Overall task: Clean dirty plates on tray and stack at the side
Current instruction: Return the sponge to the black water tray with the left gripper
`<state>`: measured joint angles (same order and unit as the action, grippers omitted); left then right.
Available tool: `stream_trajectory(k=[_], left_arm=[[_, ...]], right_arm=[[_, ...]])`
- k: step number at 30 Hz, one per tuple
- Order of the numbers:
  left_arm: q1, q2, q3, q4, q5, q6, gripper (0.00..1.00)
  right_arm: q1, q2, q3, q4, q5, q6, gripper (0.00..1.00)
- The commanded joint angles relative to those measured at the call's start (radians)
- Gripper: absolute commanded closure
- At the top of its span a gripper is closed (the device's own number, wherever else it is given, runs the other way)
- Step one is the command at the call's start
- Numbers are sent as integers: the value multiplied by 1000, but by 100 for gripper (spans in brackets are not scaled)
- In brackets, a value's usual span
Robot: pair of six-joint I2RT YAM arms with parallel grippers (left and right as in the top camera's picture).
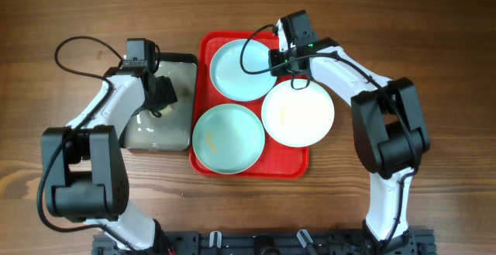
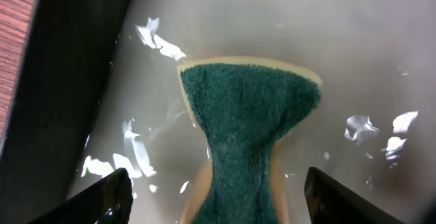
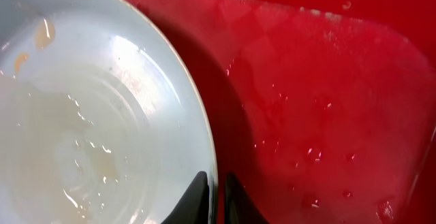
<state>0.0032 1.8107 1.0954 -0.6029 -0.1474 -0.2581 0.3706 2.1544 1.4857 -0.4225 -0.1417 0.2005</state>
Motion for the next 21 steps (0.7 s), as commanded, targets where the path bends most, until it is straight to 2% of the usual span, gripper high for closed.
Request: stream_trajectory(k=[1,2,3,6,7,8,11,19,21], left_arm=[[6,-172,-1,45,19,-64,15],[8,-221,-1,65,14,-64,5],[11,-269,-1,85,14,-64,0],[21,-376,-1,106,16,-64,0],[21,-383,-1,106,16,-64,0],[21,-384,-1,106,16,-64,0],[21,-382,-1,105,16,-64,0],[21,-382,-1,105,16,-64,0],[21,-382,-1,105,16,-64,0]], right_arm=[[8,-2,-2,-13,-5,-47,87],[8,-2,-2,-12,-5,-43,86],[8,-2,-2,-12,-5,-40,86],[8,-2,-2,-11,-5,-40,86],[8,-2,-2,-11,-5,-40,80],[8,-2,-2,-13,-5,-40,69],[8,-2,-2,-28,-5,-41,62],[8,0,-6,-11,19,-44,65],[8,0,-6,-8,19,-43,69]])
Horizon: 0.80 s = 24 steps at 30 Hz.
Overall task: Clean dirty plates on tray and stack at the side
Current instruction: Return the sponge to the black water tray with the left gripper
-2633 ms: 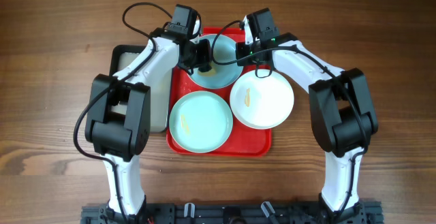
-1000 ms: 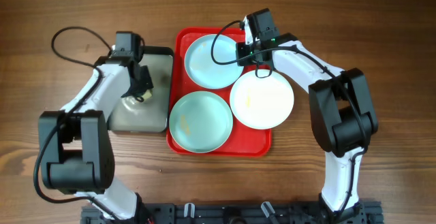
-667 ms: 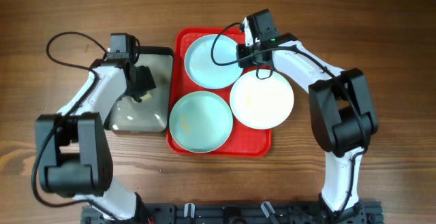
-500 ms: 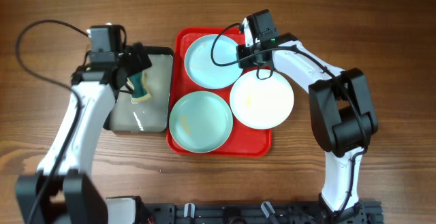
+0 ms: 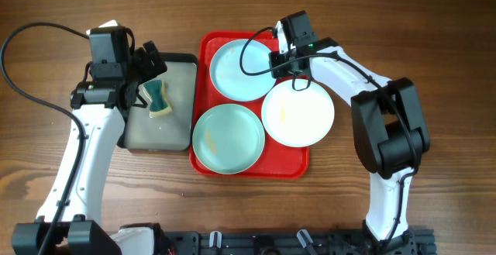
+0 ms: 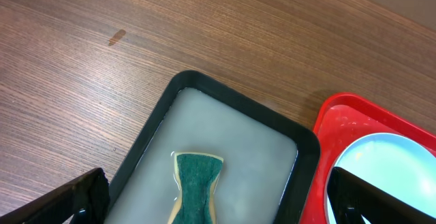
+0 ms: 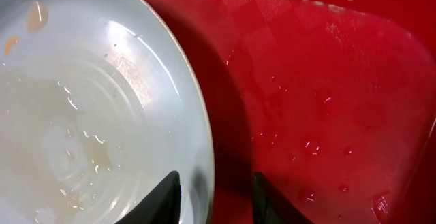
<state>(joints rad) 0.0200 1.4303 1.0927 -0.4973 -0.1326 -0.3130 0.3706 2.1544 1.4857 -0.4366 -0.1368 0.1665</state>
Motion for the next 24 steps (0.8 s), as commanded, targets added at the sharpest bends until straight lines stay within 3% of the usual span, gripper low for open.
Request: stream_trajectory(k=[1,18,21,24], left_arm=[[5,-2,2,0,1,-10,0],[5,-2,2,0,2,-10,0],[5,-2,2,0,1,-10,0],[5,-2,2,0,2,-10,0]], right_arm=[[8,0,-6,6,14,-10,69],[8,15,-6,20,24,-10,71],[8,15,-6,19,24,-9,82],[8,15,-6,16,24,-9,84]])
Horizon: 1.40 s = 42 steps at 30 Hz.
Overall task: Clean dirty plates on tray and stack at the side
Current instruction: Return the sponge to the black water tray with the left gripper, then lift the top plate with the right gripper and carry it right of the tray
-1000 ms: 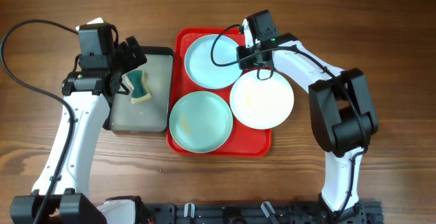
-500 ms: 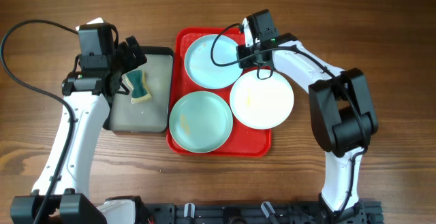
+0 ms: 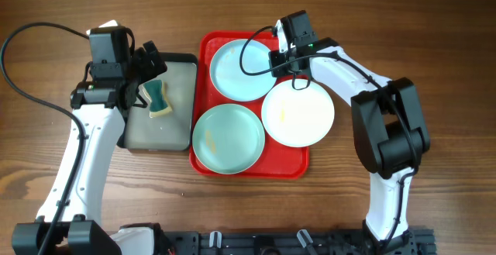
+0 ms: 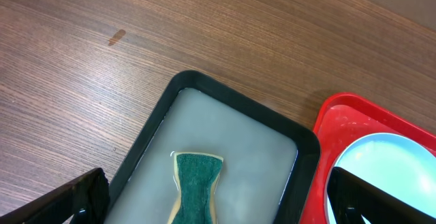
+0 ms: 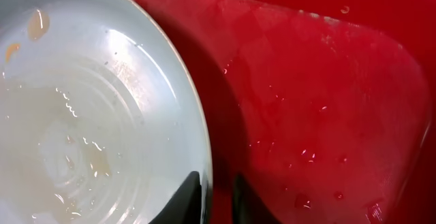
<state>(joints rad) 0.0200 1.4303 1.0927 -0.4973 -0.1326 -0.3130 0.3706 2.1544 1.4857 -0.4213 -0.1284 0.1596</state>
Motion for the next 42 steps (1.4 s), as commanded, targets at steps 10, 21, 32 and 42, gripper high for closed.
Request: stream_trajectory(k=[10,21,32,42], left_arm=[[5,-2,2,0,2,-10,0],[5,-2,2,0,2,-10,0],[5,-2,2,0,1,-9,0],[5,-2,2,0,2,-10,0]], right_arm=[[8,15,-6,-14,-11,9,94],[9,-209,59,2,27,-55,96],[226,-243,59,114,185,-26,96],[400,-166,59,407,442,-274,96]])
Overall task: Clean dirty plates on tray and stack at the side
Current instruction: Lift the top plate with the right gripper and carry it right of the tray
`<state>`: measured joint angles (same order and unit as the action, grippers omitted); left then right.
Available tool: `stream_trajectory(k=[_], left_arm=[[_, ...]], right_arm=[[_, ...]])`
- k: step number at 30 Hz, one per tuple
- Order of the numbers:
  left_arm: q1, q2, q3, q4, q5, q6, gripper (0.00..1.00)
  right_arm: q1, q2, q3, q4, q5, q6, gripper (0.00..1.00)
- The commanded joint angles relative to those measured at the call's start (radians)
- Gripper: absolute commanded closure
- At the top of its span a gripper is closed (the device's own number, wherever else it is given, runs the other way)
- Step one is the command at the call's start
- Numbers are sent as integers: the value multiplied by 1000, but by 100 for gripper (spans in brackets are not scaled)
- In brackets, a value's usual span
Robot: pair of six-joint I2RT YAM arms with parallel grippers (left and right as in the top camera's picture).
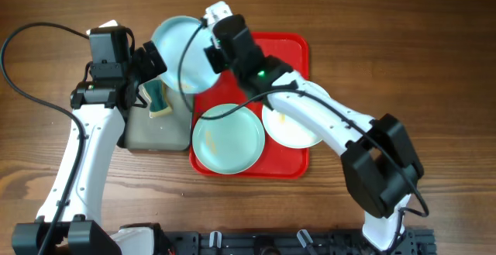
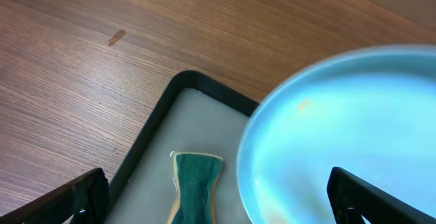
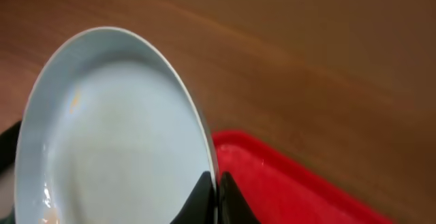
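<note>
My right gripper is shut on the rim of a pale blue plate and holds it tilted in the air. From overhead the plate hangs over the black water basin's back right corner, with the right gripper at its edge. A green sponge lies in the basin. My left gripper stands open above it, empty, the lifted plate just to its right. A blue-green plate and a stained white plate lie on the red tray.
The basin's black rim borders bare wooden table to the left and behind. The right arm reaches across the red tray and covers part of the white plate. A cable loops at the far left.
The pale blue plate has left the back of the red tray. My right gripper, now shut on its rim, holds it raised and to the left over the basin's corner. The left arm has not moved.
At first my left gripper was low in the basin over the sponge, and my right fingers straddled the blue plate's rim on the tray. Then the left gripper stood high and open, the sponge left in the water. Now the right holds the plate beside the left gripper.
</note>
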<state>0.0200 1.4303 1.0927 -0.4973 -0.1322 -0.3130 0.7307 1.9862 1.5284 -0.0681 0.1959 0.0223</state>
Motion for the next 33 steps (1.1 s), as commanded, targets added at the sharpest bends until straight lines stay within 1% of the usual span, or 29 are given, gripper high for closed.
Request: stream_trajectory(k=[1,4,5,8,11,18,20,22,23,24,25,27,29,30,32,33], left_arm=[[5,-2,2,0,1,-10,0],[5,-2,2,0,1,-10,0],[5,-2,2,0,1,-10,0],[5,-2,2,0,1,-9,0],[5,-2,2,0,1,-9,0],[5,-2,2,0,1,-9,0],[5,-2,2,0,1,-9,0],[5,-2,2,0,1,-10,0],[5,-2,2,0,1,-10,0],[5,-2,2,0,1,-10,0],[5,-2,2,0,1,-10,0],[5,-2,2,0,1,-10,0],[5,-2,2,0,1,-9,0],[5,-2,2,0,1,-10,0],[5,-2,2,0,1,-9,0],[5,-2,2,0,1,-9,0]], right_arm=[[63,2,16,99,148,-229,96],[110,2,16,198,201,-480,96],[120,2,16,230,208,-544,96],[136,2,16,320,208,-661,96],[143,2,16,414,212,-715,96],[143,2,16,404,207,-665,96],[135,2,16,357,207,-554,96],[110,4,16,264,201,-352,96],[83,4,16,178,146,-220,96],[65,4,16,127,95,-144,96],[32,4,16,55,-1,-29,96],[-31,4,16,-29,-198,103,96],[-98,3,16,-68,-386,158,96],[-158,-1,16,-87,-518,207,96],[-263,-16,16,-111,-727,283,96],[-338,-30,16,-134,-823,325,96]])
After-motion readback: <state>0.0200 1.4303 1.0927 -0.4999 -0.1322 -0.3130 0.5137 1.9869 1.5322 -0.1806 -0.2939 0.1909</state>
